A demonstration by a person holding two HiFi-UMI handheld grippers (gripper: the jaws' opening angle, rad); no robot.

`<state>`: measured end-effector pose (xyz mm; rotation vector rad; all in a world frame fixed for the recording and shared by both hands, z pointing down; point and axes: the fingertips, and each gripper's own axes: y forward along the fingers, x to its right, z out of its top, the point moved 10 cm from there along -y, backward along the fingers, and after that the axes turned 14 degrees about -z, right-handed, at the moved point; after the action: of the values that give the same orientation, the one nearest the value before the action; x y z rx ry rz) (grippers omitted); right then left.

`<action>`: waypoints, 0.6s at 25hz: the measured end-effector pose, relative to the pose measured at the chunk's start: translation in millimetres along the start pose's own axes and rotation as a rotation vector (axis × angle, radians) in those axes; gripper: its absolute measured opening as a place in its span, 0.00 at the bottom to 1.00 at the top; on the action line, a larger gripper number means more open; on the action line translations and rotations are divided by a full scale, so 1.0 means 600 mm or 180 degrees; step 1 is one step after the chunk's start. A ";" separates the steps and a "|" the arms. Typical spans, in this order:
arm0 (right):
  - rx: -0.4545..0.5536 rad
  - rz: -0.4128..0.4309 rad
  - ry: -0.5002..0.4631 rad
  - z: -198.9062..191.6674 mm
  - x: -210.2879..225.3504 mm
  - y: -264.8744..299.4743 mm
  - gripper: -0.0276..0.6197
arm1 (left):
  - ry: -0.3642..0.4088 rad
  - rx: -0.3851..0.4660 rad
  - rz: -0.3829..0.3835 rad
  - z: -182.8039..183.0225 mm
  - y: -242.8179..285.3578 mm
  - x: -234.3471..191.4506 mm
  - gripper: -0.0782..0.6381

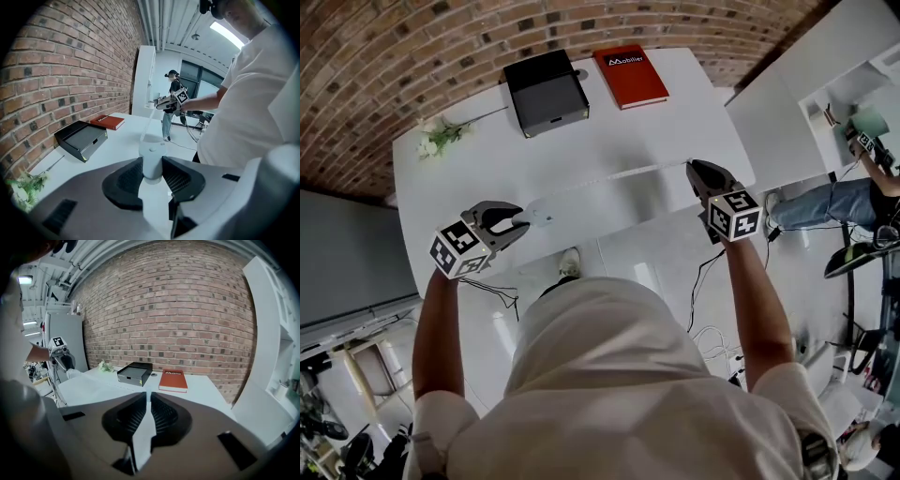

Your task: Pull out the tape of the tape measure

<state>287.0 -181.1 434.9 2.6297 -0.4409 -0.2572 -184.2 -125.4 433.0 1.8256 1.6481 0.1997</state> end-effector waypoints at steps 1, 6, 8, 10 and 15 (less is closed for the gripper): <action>-0.0009 -0.0011 0.0004 0.000 -0.001 0.004 0.10 | -0.0004 -0.0008 -0.0016 -0.002 0.000 -0.006 0.28; -0.0029 -0.0024 -0.0010 0.005 -0.008 0.025 0.10 | 0.0018 -0.0076 -0.0069 -0.007 -0.005 -0.036 0.28; -0.0031 -0.0033 -0.0007 0.006 -0.011 0.033 0.10 | 0.0032 -0.0111 -0.0081 -0.009 -0.006 -0.048 0.28; -0.0032 -0.0038 -0.0004 0.005 -0.015 0.041 0.10 | 0.0044 -0.0140 -0.0085 -0.011 -0.008 -0.061 0.28; -0.0045 -0.0040 -0.0032 0.001 -0.024 0.064 0.10 | 0.0032 -0.0174 -0.0093 -0.022 -0.010 -0.092 0.28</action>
<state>263.4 -208.8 453.9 2.6192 -0.4247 -0.2767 -206.9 -172.1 457.1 1.7616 1.6593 0.2391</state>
